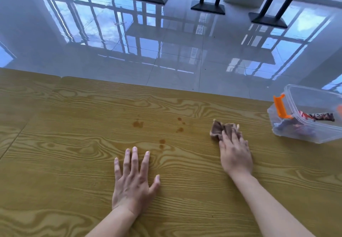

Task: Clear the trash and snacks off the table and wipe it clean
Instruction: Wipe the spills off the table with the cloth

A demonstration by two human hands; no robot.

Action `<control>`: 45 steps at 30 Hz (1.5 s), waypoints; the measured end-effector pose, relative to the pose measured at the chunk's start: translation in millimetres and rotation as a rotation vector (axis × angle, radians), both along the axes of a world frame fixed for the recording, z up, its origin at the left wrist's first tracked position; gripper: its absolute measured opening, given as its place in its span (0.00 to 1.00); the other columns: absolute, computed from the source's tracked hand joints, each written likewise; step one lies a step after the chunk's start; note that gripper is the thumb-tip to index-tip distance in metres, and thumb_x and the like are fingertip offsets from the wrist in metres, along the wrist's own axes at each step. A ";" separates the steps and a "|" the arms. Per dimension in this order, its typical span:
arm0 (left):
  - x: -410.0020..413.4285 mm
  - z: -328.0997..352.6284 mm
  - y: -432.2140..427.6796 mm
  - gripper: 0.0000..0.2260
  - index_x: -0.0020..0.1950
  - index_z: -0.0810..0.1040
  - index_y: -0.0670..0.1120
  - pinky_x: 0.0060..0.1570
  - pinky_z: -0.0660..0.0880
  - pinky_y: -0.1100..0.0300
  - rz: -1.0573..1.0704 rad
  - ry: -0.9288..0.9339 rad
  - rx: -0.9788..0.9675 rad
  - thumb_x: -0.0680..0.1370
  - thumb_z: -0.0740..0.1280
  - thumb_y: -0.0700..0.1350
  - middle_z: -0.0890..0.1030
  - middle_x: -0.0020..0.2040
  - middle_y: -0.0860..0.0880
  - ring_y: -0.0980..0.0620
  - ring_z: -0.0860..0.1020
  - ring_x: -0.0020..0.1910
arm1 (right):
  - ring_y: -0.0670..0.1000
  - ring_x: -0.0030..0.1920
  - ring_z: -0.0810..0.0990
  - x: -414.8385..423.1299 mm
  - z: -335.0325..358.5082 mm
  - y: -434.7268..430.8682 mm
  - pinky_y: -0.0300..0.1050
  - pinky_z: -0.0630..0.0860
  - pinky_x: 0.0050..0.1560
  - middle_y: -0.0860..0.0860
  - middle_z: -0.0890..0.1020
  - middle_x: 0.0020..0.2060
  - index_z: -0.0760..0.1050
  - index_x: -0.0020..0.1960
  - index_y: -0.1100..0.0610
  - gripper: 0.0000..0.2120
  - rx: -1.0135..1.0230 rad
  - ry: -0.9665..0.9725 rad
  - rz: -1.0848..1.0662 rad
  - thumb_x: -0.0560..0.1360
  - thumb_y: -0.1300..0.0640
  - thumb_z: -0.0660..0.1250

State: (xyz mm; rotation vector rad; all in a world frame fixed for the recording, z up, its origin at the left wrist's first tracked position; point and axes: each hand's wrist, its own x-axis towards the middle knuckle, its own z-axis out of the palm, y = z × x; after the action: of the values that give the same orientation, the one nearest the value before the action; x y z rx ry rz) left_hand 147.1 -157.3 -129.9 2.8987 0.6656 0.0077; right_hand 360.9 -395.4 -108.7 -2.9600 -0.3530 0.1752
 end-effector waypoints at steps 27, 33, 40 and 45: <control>-16.1 3.4 73.2 0.34 0.77 0.60 0.55 0.73 0.46 0.34 0.169 0.016 0.030 0.75 0.51 0.69 0.57 0.78 0.43 0.43 0.49 0.78 | 0.53 0.79 0.49 2.9 -0.3 70.6 0.53 0.47 0.78 0.45 0.50 0.79 0.60 0.77 0.43 0.24 0.029 0.000 0.218 0.83 0.42 0.46; -16.3 4.3 73.3 0.34 0.77 0.59 0.55 0.73 0.46 0.34 0.172 0.014 0.022 0.75 0.51 0.69 0.57 0.78 0.43 0.43 0.49 0.78 | 0.52 0.79 0.47 -64.2 1.6 52.1 0.54 0.49 0.77 0.45 0.49 0.80 0.58 0.76 0.41 0.23 0.045 -0.048 0.596 0.83 0.41 0.49; -16.4 3.3 72.8 0.34 0.77 0.59 0.55 0.73 0.46 0.34 0.170 0.013 0.026 0.75 0.51 0.69 0.56 0.78 0.44 0.43 0.49 0.78 | 0.56 0.79 0.52 18.2 5.0 84.1 0.55 0.49 0.78 0.47 0.50 0.79 0.61 0.77 0.44 0.24 0.069 0.007 0.187 0.83 0.42 0.45; -16.2 2.3 73.9 0.34 0.77 0.59 0.56 0.73 0.46 0.35 0.177 0.006 0.029 0.75 0.51 0.69 0.56 0.79 0.44 0.44 0.49 0.78 | 0.52 0.79 0.42 46.8 8.8 124.0 0.55 0.41 0.78 0.43 0.43 0.79 0.52 0.76 0.33 0.23 -0.001 0.107 0.337 0.81 0.37 0.44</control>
State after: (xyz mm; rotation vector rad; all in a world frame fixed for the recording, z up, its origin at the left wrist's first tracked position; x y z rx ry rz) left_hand 130.9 -83.5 -127.6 2.8583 0.9280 0.0303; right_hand 407.7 -271.4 -99.9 -2.8542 -0.8344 0.3699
